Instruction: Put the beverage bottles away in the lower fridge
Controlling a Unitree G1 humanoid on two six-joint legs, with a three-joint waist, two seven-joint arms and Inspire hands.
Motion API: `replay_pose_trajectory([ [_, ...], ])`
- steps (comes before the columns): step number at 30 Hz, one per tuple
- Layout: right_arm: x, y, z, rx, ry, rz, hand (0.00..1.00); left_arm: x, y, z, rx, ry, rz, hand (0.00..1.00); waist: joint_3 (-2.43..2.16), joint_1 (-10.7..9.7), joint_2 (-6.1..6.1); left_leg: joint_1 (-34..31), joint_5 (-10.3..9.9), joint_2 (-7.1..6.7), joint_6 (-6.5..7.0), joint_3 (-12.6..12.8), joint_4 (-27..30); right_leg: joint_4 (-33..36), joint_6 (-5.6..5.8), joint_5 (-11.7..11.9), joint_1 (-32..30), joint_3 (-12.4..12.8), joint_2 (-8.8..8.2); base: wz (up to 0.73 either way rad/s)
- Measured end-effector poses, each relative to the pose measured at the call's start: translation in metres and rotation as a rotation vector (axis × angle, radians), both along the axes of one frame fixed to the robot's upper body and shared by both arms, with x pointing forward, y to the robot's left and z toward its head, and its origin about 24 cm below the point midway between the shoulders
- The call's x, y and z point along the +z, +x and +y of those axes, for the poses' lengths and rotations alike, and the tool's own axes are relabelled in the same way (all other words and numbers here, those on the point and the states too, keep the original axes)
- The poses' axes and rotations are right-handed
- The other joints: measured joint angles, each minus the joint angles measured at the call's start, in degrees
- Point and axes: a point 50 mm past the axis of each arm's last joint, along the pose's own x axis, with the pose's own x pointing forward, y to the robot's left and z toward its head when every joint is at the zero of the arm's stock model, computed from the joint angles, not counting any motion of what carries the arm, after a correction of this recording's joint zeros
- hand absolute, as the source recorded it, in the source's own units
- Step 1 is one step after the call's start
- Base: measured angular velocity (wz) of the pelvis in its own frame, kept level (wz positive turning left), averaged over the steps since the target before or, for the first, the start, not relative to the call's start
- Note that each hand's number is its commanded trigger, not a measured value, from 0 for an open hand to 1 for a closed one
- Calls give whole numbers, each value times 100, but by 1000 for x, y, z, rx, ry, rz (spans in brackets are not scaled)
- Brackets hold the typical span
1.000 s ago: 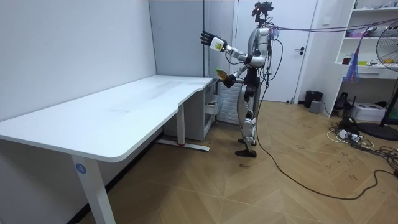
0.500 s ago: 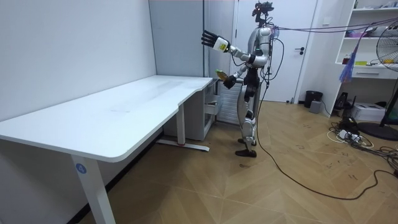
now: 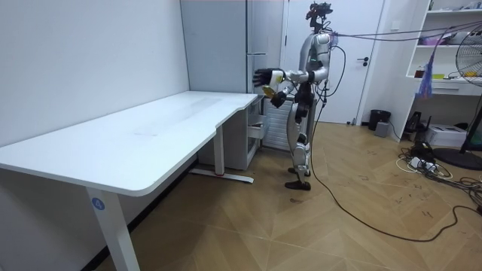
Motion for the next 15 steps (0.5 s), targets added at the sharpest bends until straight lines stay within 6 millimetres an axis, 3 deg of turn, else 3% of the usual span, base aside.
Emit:
replay_pose_trajectory([
  [5,-2,-1,3,-16,-3,17,100,-52,-24,7,77,-107,229,0,15,8,-29,1,0,1,0,-8,-20,-1,-1,1,-4,-4,2,0],
  [9,-3,-2,3,-18,-8,30,100,-66,-30,3,88,-134,302,0,14,18,-31,6,-3,0,1,-13,-43,5,-1,1,-4,-3,3,1],
  [15,-3,-2,3,-17,-8,44,100,-105,-56,0,105,-220,500,0,9,-3,41,1,-5,1,1,-26,-40,6,-1,1,0,-24,1,2],
])
